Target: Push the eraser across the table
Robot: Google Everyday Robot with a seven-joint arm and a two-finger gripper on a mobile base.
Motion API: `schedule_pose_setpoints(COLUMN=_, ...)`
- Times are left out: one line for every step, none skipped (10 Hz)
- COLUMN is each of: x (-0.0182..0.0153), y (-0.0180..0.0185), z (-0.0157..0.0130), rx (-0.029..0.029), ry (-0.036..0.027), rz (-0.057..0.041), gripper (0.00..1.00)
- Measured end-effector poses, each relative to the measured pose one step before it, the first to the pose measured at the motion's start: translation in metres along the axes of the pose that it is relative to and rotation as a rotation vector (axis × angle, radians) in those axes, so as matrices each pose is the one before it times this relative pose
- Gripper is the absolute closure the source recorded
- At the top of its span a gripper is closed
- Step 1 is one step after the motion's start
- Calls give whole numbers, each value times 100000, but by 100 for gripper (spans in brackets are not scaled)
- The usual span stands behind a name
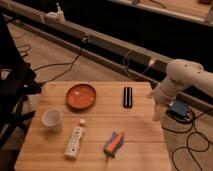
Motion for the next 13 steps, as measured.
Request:
schedule_pose_setpoints(x=-1, y=2, z=3, rx=-7, ry=-6, rz=1, gripper=20)
schedule_pose_setpoints(x=-2, y=-4, z=-4, rx=14, ry=5, rz=-5, gripper=20)
schedule_pose_setpoints(x=0, y=3, z=3, rx=-9, ry=-6, rz=2, gripper=20)
schedule_pose_setpoints(x=0, y=0, z=0, rx=0, ry=1, rz=-2, gripper=20)
schedule_pose_setpoints(x=2, y=1, z=1, rx=-2, ry=2, rz=5, gripper=20)
schedule_pose_setpoints(x=0, y=0, z=0, rx=0, ry=0, rz=-3, gripper=20)
schedule_pose_setpoints(x=-4, y=0, z=1, rx=-1, ry=-4, rz=-6, gripper=24)
schedule_pose_setpoints(x=2, y=1, z=-1, rx=0, ry=6, rz=0, gripper=31)
schedule_pose_setpoints(x=-1, y=-2, z=0, rx=2, ry=-3, rz=-1, gripper=40)
schedule_pose_setpoints(x=1, y=1, z=1, rx=-3, ry=0, rz=2, gripper=42)
schedule_pose_setpoints(x=1, y=0, z=0, rx=0, ry=-1, rz=4, gripper=42)
schedule_pose_setpoints(x=-1, y=0, z=0, rx=0, ry=-4, rz=1, gripper=47)
schedule_pose_setpoints(x=6, y=-7, z=-8, rx=11, ry=30, rz=-14, gripper=56)
